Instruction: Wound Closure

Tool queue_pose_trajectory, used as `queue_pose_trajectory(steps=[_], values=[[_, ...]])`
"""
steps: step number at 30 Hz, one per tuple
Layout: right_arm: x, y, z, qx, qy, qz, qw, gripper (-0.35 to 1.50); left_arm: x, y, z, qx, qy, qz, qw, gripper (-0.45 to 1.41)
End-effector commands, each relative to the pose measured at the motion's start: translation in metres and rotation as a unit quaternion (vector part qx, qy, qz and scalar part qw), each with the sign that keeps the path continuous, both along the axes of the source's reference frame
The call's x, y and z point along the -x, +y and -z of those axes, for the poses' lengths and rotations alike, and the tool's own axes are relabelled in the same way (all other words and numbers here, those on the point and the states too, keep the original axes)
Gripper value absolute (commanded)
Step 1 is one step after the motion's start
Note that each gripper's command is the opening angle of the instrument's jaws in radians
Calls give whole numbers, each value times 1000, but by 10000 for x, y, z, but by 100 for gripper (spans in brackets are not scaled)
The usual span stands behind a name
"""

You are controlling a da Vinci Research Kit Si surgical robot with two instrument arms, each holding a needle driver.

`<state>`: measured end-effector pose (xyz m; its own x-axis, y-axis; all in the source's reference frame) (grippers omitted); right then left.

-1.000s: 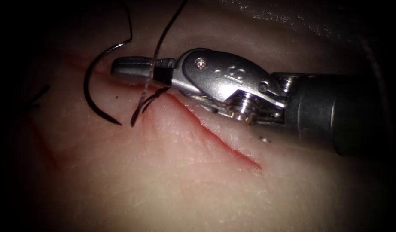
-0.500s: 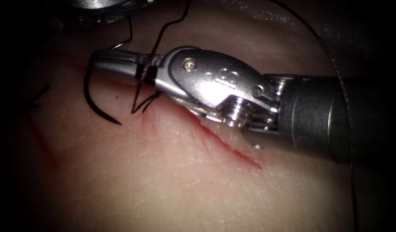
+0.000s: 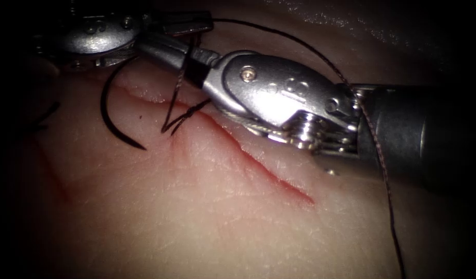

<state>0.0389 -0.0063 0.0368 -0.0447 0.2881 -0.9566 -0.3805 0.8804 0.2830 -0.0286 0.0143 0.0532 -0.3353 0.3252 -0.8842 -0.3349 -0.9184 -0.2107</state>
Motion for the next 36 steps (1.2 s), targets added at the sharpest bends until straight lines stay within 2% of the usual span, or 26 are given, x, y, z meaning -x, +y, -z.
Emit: queue_pose_trajectory(steps=[1, 5, 11, 18, 20, 26, 29, 30, 33, 36], values=[[-5, 3, -3, 1, -5, -8, 1000, -35, 6, -3, -5, -3, -2, 0, 1000, -45], [-5, 1, -3, -2, -22, -41, 999, -35, 6, -11, -4, -12, -5, 6, 1000, -45], [3, -5, -5, -35, -53, -63, 996, -35, -7, -18, 13, -26, -38, 28, 999, -45], [15, -7, -25, -55, -81, -83, 992, -35, -12, -23, 41, -33, -53, 56, 996, -45], [21, -6, -29, -59, -87, -96, 990, -35, -9, -35, 44, -40, -60, 56, 996, -45], [24, -3, -26, -67, -88, -103, 989, -35, -12, -55, 47, -40, -65, 50, 996, -45], [25, -3, -26, -89, -73, -108, 987, -35, -17, -62, 49, -39, -66, 48, 996, -45], [26, -3, -26, -99, -66, -110, 987, -27, -20, -64, 49, -39, -66, 48, 996, -45], [27, -2, -26, -153, -43, -144, 977, 27, -27, -74, 47, -40, -65, 44, 996, -45], [27, -1, -27, -201, -23, -176, 963, 56, -26, -80, 50, -42, -66, 38, 996, -45]])
